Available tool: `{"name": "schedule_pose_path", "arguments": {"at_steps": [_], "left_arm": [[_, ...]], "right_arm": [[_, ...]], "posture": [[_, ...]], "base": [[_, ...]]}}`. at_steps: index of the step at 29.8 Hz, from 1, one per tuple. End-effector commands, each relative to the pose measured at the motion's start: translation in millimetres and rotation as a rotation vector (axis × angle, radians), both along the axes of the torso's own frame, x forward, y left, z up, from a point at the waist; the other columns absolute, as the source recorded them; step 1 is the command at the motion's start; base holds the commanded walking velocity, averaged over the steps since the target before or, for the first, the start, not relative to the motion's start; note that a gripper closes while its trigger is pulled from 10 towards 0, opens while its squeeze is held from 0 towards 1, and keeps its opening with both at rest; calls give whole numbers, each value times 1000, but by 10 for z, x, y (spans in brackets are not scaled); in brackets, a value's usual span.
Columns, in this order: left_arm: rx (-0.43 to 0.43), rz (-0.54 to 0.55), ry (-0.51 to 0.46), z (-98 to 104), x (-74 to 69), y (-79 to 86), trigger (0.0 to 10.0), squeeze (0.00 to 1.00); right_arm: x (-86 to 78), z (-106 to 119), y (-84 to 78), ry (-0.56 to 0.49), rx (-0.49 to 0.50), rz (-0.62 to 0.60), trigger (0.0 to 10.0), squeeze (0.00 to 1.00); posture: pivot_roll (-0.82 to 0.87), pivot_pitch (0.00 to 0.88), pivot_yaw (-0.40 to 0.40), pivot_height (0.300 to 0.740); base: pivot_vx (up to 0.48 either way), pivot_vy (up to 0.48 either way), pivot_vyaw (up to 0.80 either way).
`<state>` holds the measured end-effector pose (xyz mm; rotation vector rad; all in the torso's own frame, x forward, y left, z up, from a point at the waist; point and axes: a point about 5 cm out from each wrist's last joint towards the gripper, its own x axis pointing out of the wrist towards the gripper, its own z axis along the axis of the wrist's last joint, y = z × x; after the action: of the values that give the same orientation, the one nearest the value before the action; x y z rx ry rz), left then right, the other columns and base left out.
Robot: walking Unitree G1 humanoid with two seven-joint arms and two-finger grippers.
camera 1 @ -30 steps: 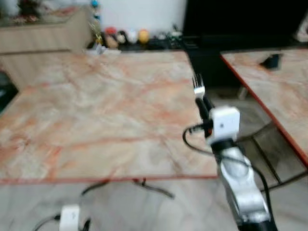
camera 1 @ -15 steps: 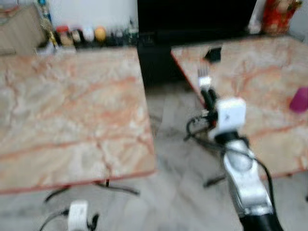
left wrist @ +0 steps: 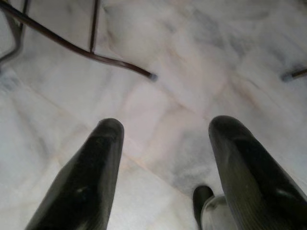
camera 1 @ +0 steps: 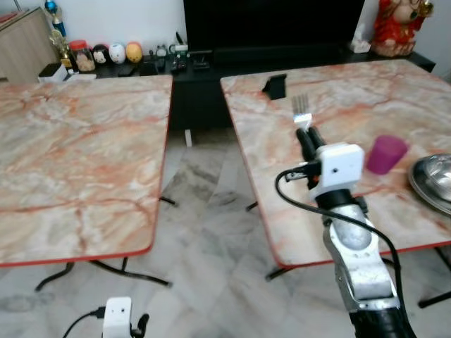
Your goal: Setting the table
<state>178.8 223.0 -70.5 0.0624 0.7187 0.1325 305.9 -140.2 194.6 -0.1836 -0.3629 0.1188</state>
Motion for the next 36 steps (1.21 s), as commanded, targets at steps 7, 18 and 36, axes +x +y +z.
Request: {"name": "schedule_pose_path", "arguments": {"at_steps": [7,18,36], "left_arm": [[0,11,33,-31,-53,27,10000,0],[-2,16,45,-40,-67,40,10000,0],[-11,32,79,-87,-147,33,10000,0]], "right_arm": [[25,86,72,-26,1,20,10000,0],[37,98,104,-26,1,27,10000,0],[54,97,139,-21,-1,37,10000,0]], "posture": [[-116,0,36,732],[-121,0,36,732],[-110,0,28,732]], "base": [[0,-429,0],[0,-427,0],[0,-414,0]]}}
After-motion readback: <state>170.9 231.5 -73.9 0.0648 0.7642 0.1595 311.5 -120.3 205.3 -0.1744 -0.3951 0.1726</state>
